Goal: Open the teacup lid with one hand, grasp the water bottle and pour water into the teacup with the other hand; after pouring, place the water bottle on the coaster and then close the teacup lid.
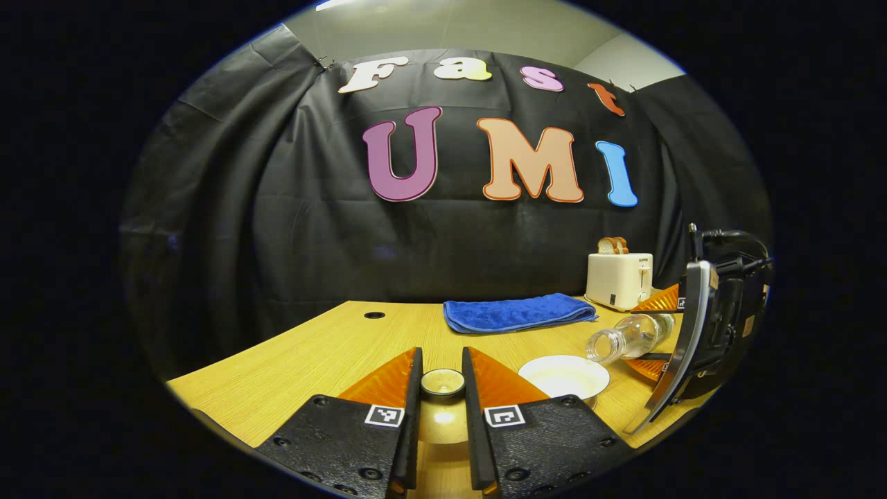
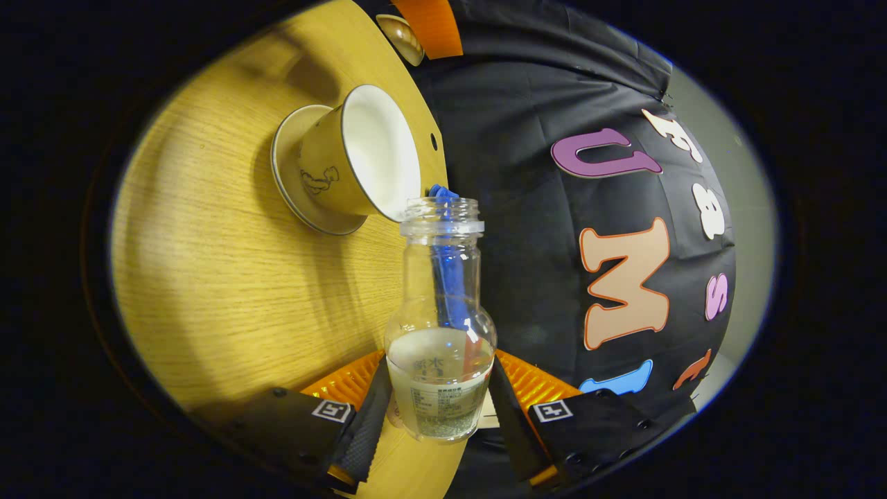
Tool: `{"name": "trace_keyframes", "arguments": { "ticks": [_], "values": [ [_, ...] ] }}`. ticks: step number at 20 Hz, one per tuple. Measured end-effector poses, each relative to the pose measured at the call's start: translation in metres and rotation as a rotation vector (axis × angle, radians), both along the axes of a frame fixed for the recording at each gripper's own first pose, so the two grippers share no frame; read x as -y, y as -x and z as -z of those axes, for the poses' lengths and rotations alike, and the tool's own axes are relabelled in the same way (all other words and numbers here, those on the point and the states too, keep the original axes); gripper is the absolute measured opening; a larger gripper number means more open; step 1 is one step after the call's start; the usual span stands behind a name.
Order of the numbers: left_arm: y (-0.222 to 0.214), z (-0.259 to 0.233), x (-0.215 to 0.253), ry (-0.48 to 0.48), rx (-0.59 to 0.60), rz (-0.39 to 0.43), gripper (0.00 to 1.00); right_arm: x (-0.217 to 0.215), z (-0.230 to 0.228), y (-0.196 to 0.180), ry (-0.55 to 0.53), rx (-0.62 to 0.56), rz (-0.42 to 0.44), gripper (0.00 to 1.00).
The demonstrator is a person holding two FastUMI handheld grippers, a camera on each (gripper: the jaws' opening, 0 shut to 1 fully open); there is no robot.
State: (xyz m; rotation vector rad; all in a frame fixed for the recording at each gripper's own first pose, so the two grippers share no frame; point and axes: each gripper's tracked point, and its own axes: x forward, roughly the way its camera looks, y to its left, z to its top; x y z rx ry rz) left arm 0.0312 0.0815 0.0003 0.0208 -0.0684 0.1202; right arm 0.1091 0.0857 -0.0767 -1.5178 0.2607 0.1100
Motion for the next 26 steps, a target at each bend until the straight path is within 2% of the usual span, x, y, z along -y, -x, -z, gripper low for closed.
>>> {"name": "trace_keyframes", "arguments": {
  "ticks": [10,13,16,19,26],
  "values": [
    [0.000,0.002,-0.001,0.000,0.001,-0.001,0.28,-0.007,-0.038,-0.010,0.126,0.081,-0.064,0.79],
    [-0.001,0.000,0.000,0.001,0.000,-0.002,0.27,-0.017,-0.056,-0.011,0.204,0.136,-0.111,0.79],
    [0.000,0.000,0.000,0.001,0.000,-0.005,0.27,-0.019,-0.050,-0.010,0.222,0.123,-0.120,0.77],
    [0.000,0.000,-0.001,0.001,0.000,-0.005,0.28,-0.023,-0.052,-0.008,0.272,0.130,-0.133,0.80],
    [0.000,0.001,-0.002,0.001,0.000,-0.005,0.27,-0.024,-0.055,-0.012,0.357,0.156,-0.159,0.77]
  ]
}}
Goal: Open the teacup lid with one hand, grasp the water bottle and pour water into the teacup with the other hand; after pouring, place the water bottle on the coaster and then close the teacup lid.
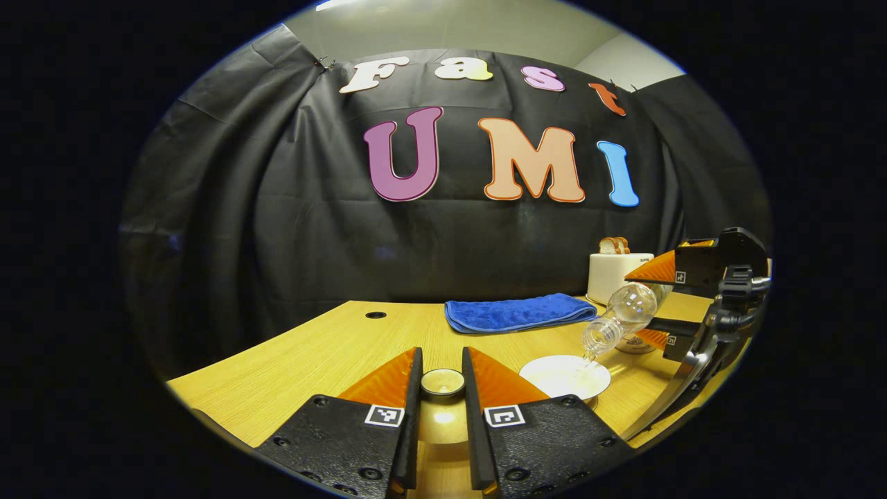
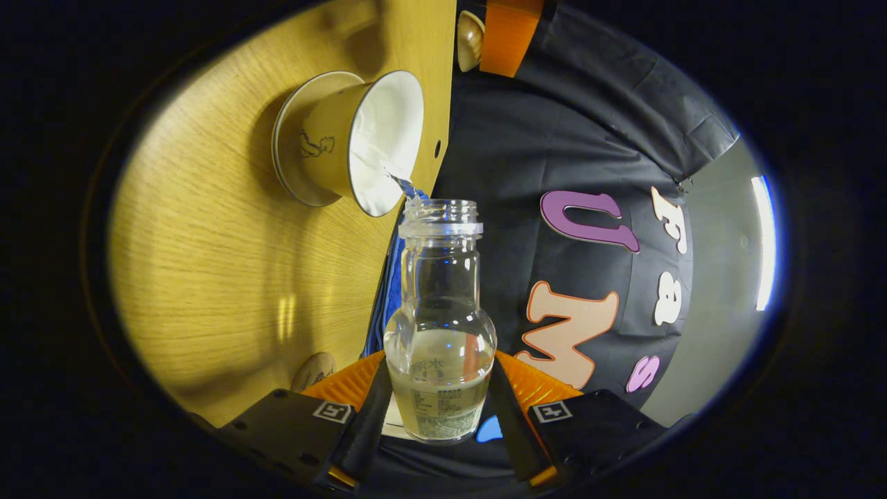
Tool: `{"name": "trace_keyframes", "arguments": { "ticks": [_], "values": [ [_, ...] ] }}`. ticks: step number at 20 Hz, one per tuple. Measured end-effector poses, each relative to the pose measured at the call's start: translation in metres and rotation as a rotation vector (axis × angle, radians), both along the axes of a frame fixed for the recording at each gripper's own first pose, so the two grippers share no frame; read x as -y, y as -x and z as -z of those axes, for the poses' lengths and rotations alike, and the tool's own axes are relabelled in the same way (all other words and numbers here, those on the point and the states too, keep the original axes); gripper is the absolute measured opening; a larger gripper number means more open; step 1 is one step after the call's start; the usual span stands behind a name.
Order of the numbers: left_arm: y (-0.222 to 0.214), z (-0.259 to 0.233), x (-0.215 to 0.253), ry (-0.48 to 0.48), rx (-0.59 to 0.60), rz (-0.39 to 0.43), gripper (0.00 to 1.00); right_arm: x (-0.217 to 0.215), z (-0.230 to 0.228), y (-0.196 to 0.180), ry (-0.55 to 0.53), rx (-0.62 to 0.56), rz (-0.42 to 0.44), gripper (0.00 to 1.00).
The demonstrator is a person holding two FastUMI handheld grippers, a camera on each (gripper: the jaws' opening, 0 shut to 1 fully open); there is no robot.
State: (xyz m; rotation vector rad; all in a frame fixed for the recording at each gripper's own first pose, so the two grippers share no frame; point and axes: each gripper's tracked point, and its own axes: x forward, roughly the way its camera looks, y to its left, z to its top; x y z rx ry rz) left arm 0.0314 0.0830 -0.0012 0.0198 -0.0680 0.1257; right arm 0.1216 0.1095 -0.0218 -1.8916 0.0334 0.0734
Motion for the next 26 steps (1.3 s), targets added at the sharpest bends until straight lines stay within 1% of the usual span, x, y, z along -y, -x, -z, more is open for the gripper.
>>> {"name": "trace_keyframes", "arguments": {
  "ticks": [4,7,9,17,18,21,22,23,26],
  "values": [
    [-0.001,0.000,0.000,0.000,0.000,-0.001,0.27,-0.004,-0.014,-0.001,0.048,0.052,-0.031,0.80],
    [0.000,-0.001,0.000,0.000,0.000,-0.003,0.27,-0.009,-0.022,-0.001,0.068,0.084,-0.053,0.78],
    [0.000,-0.001,-0.001,0.001,-0.001,-0.011,0.27,-0.015,-0.030,0.003,0.106,0.117,-0.080,0.77],
    [0.000,-0.001,-0.001,0.002,0.000,-0.011,0.28,-0.020,-0.035,0.002,0.163,0.176,-0.125,0.77],
    [0.000,0.000,-0.001,0.001,0.000,-0.011,0.27,-0.023,-0.037,0.002,0.178,0.191,-0.141,0.77],
    [0.001,-0.001,-0.001,0.002,-0.001,-0.012,0.28,-0.028,-0.039,0.007,0.232,0.239,-0.184,0.78],
    [0.000,-0.001,-0.001,0.002,-0.001,-0.012,0.27,-0.028,-0.037,0.010,0.249,0.250,-0.194,0.77],
    [0.000,-0.001,-0.001,0.002,0.000,-0.012,0.27,-0.029,-0.037,0.011,0.263,0.260,-0.205,0.78],
    [0.000,-0.001,0.000,0.000,-0.001,-0.002,0.28,-0.032,-0.041,0.010,0.286,0.281,-0.225,0.77]
  ]
}}
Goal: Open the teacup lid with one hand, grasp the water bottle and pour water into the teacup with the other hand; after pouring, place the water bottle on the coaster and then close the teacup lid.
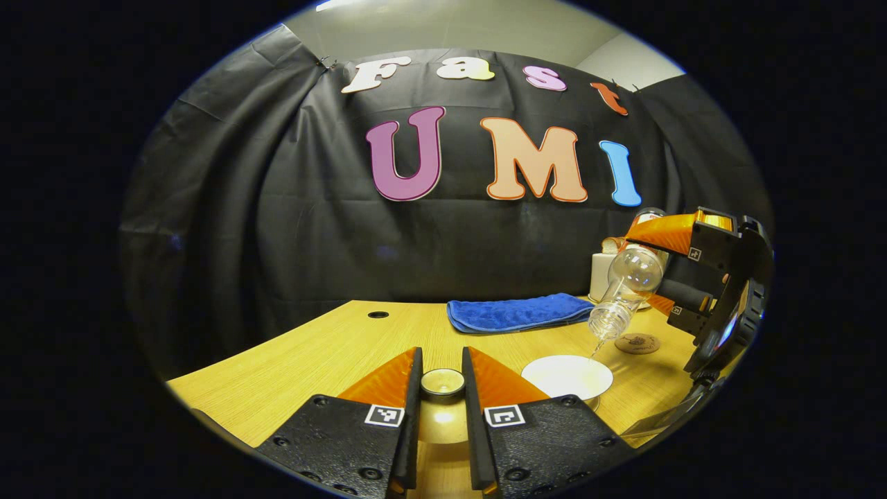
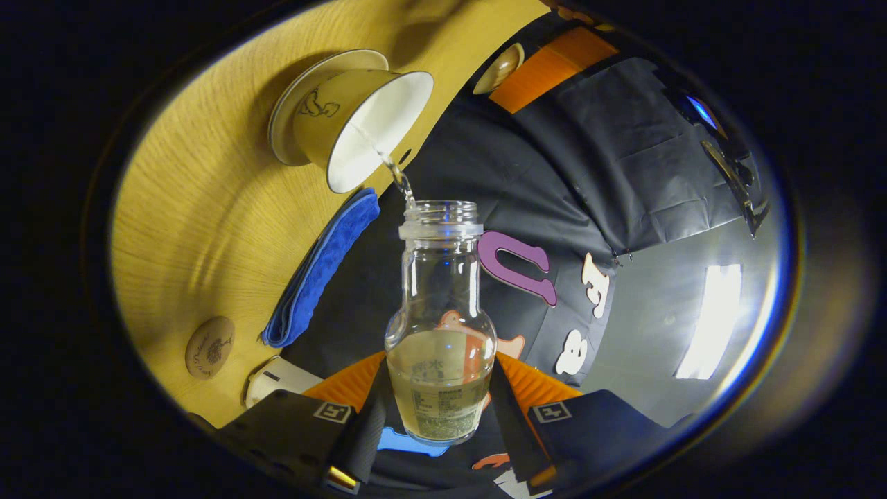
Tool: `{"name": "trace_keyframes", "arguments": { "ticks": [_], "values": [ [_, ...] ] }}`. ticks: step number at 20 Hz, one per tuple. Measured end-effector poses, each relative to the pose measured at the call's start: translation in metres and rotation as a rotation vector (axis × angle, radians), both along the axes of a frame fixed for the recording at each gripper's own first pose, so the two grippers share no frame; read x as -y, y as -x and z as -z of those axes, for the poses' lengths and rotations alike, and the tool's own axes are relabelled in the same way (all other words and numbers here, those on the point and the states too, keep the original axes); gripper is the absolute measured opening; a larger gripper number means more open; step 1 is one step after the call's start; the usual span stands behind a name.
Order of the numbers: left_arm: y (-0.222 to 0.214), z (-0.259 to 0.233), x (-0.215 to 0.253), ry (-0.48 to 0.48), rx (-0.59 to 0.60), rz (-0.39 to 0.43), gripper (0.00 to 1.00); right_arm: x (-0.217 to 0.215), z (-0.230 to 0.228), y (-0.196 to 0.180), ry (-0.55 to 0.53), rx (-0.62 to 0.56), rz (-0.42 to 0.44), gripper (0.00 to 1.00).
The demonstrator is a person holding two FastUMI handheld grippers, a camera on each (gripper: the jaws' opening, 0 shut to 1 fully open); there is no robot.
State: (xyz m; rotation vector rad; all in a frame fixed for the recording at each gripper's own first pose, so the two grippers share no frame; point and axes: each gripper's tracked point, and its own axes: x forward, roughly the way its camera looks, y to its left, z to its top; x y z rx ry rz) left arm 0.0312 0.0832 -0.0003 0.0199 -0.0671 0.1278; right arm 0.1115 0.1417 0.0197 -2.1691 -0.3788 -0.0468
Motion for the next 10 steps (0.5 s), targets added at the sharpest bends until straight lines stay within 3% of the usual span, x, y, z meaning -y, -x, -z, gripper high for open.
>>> {"name": "trace_keyframes", "arguments": {
  "ticks": [7,10],
  "values": [
    [0.0005,-0.0006,-0.0006,0.001,0.000,-0.003,0.27,-0.0099,-0.0048,0.0052,0.056,0.053,-0.055,0.78],
    [0.0000,-0.0005,-0.0009,-0.001,0.001,-0.004,0.28,-0.0046,0.0041,0.0059,-0.005,0.001,-0.032,0.80]
  ]
}}
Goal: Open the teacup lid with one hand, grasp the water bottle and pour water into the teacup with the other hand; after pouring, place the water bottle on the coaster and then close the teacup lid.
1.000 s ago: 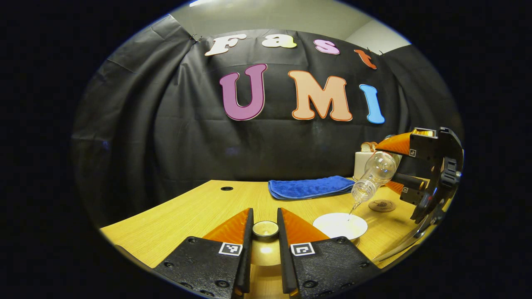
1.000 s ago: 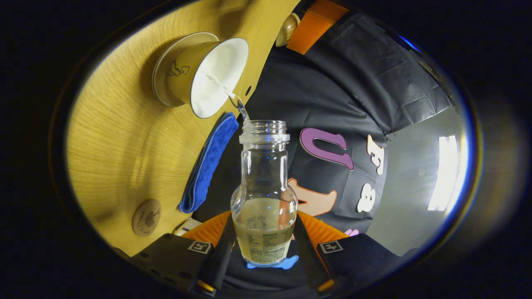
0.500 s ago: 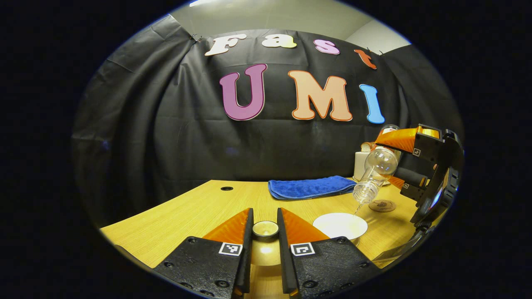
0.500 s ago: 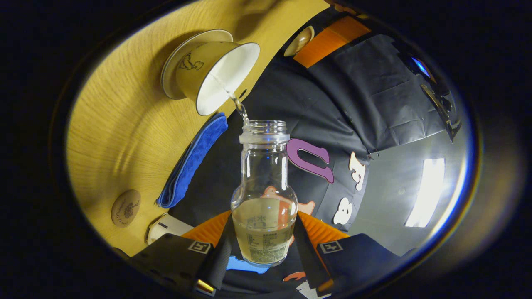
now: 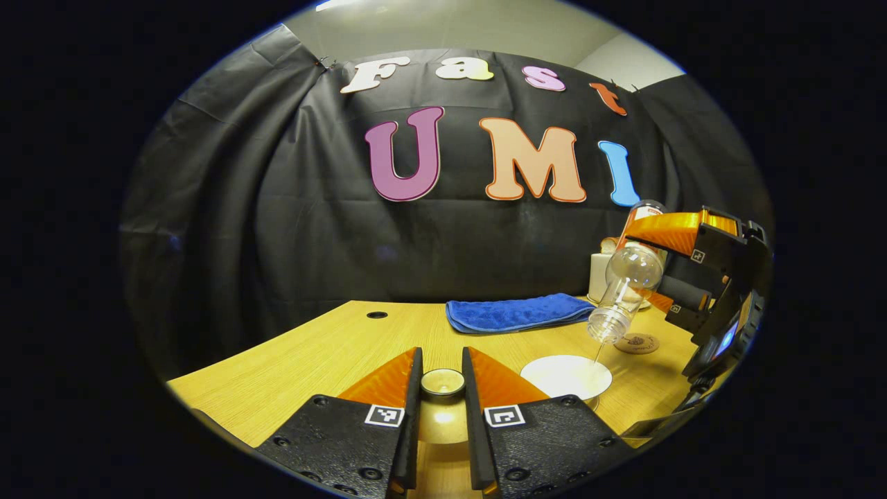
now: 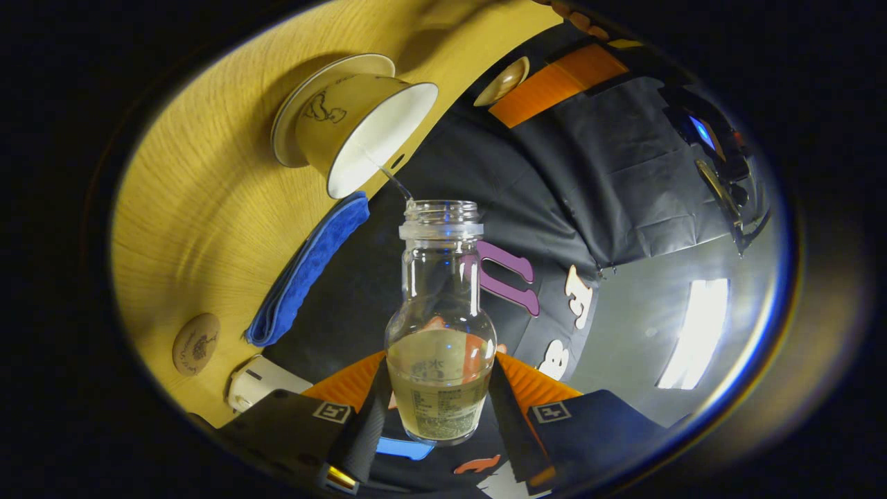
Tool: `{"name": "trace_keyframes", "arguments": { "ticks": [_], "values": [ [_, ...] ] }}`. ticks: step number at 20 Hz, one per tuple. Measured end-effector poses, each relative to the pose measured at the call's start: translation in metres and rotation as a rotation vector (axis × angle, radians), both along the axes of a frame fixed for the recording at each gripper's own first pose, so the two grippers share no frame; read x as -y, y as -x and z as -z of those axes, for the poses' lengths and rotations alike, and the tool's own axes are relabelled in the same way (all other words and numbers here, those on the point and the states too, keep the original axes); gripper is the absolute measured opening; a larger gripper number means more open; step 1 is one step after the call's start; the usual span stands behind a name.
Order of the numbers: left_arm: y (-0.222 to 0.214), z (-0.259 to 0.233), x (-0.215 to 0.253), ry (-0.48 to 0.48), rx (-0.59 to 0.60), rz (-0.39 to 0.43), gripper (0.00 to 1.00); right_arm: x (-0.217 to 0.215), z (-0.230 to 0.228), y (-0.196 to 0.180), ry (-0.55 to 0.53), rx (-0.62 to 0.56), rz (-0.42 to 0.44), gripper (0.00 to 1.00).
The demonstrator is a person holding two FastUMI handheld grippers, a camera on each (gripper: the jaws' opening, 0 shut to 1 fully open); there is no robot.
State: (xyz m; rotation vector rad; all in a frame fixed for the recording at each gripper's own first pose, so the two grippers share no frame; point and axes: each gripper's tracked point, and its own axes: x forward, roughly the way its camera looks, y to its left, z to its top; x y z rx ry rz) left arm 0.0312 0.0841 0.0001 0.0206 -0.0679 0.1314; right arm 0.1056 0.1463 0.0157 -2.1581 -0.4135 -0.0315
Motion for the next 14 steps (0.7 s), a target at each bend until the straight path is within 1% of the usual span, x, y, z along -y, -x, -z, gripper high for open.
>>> {"name": "trace_keyframes", "arguments": {
  "ticks": [1,7,8,9,11,14],
  "values": [
    [0.000,0.000,0.000,0.000,0.000,0.000,0.28,0.004,0.006,0.000,-0.043,-0.033,0.020,0.80],
    [0.000,-0.001,0.000,0.000,0.000,0.000,0.27,0.025,0.030,-0.002,-0.327,-0.191,0.110,0.77],
    [0.000,0.000,0.000,0.000,0.000,0.000,0.28,0.028,0.035,0.000,-0.386,-0.228,0.129,0.77],
    [0.000,0.000,0.000,0.000,0.000,0.000,0.27,0.031,0.040,-0.002,-0.452,-0.267,0.148,0.81],
    [0.000,0.000,0.000,0.000,0.000,0.000,0.28,0.039,0.047,-0.010,-0.596,-0.329,0.182,0.82],
    [0.000,0.001,0.000,0.000,-0.001,-0.001,0.28,0.057,0.038,-0.015,-0.814,-0.336,0.219,0.82]
  ]
}}
